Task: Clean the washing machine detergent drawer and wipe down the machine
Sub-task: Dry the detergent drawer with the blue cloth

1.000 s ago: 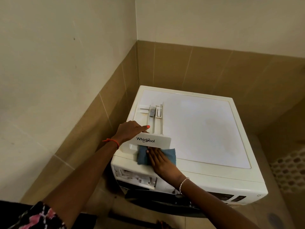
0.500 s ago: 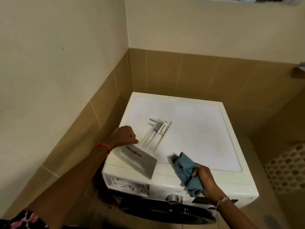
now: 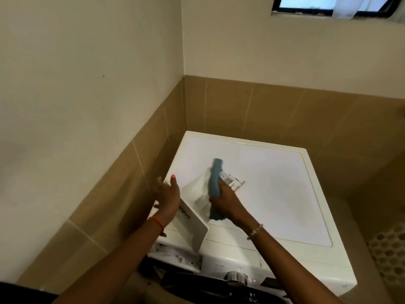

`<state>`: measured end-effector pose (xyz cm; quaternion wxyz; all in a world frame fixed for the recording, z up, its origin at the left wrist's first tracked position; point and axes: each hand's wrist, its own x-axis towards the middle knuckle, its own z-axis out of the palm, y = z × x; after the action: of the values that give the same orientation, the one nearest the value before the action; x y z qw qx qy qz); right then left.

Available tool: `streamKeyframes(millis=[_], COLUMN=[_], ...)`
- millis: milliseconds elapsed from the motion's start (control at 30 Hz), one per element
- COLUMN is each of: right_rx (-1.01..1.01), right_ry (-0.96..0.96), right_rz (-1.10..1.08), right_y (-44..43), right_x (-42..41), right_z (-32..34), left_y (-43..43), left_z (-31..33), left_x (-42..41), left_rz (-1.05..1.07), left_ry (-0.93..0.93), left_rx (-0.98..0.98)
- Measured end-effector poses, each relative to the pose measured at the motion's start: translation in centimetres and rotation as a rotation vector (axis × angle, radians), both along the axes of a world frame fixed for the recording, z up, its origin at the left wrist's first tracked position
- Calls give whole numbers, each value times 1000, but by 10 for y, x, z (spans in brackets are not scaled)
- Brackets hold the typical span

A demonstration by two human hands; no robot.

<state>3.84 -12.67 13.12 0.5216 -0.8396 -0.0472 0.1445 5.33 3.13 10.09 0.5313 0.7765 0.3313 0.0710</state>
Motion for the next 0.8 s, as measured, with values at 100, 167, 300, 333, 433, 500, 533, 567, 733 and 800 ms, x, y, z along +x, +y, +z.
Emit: streamKeyframes(millis=[100,167,300,333,433,500,533,567,733,800], right_rx=[-191,-262,-311,-313,-258,-236,-237,-252,-429,-474], right_ry=[-136,-142,-214,-234,-257,-276,-300,-340,-572,-639], right_rz=[343,489,573,569,541,546,547,550,555,543], right_y=[42,54,51,48,38,28,23,20,10,6], right_x=[19,25,25,23,11,2,-2,-7,-28,-35], right_z=[-7,-15,-27,-28,-34,-36,-39,-42,-65,-71], left_y=[-12,-18,-25,-27,-34,-36,-36,-36,-34,-32], left_z=[-10,-17,-20,-20,-20,-20,-20,-20,-19,-17], left_x=[-4,-4,-8,-9,-9,-7,-6,-5,-7,-7], left_rz=[94,93,53,50,51,58,58,49,-96,-159], left_ry=[-10,-22,-26,-18,-15,-13,-13,-12,-40,-27], left_rx=[-167,-204,-134,-114,-97,-68,-56,-52,0,35])
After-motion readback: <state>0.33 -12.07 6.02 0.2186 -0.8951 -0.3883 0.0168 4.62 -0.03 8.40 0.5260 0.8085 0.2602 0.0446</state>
